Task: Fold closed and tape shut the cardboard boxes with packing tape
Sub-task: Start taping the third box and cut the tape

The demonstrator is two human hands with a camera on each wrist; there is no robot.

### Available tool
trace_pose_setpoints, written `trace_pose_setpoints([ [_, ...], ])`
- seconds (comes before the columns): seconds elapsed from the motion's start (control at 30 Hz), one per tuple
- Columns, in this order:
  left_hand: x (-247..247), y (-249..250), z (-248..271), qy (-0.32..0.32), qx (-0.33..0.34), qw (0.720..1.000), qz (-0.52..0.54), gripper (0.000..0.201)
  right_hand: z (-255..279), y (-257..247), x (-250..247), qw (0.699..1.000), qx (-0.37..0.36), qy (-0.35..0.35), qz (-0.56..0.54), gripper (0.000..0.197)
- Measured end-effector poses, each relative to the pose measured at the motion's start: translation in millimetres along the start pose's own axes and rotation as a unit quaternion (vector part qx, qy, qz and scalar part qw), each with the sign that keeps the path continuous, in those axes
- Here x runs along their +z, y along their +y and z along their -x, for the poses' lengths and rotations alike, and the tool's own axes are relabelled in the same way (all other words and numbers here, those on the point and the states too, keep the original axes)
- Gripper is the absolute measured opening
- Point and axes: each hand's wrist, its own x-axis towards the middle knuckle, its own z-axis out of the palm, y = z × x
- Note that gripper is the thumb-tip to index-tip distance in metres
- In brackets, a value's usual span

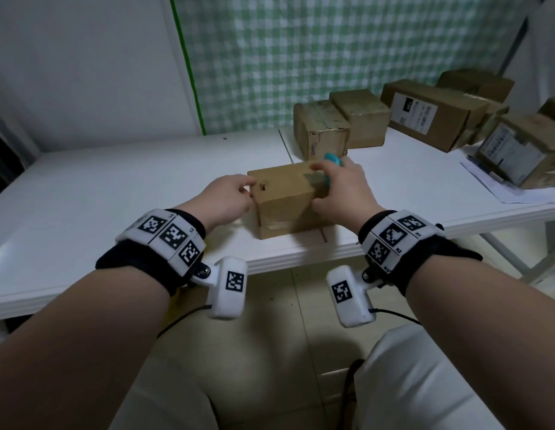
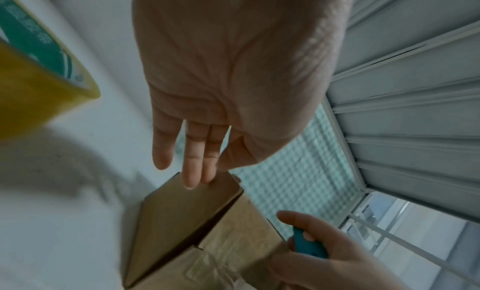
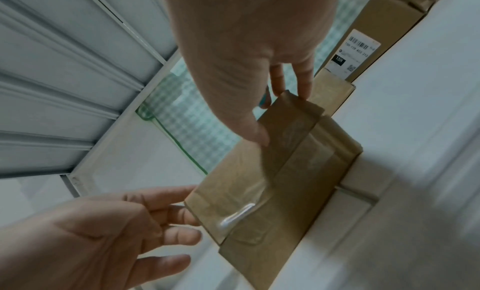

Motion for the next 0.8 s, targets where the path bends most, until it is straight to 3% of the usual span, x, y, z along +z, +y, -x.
trace_pose_setpoints([
  [0.1, 6.7, 2.4, 7.0, -0.014, 0.023, 1.0, 0.0, 0.04, -1.9, 4.2, 2.6, 0.999, 0.026, 0.041, -0.018, 0.053],
  [0.27, 9.0, 4.2, 9.0, -0.016, 0.049, 0.999, -0.012, 0.034, -7.7, 2.9, 8.4, 0.995, 0.038, 0.042, -0.085, 0.044],
  [0.47, 7.2, -2.9, -4.8, 0.061, 0.11, 0.987, -0.098, 0.034, -15.1, 0.9, 14.7, 0.993, 0.013, 0.024, -0.113, 0.046],
  [0.63, 8.6, -14.3, -18.9, -0.019, 0.106, 0.987, -0.119, 0.049, -22.0, 0.2, 21.5, 0.99, -0.047, 0.007, -0.131, 0.037],
  [0.8, 4.7, -19.9, -24.0, -0.023, 0.106, 0.987, -0.115, 0.038, -33.7, -4.5, 35.4, 0.981, -0.103, -0.007, -0.165, 0.035],
])
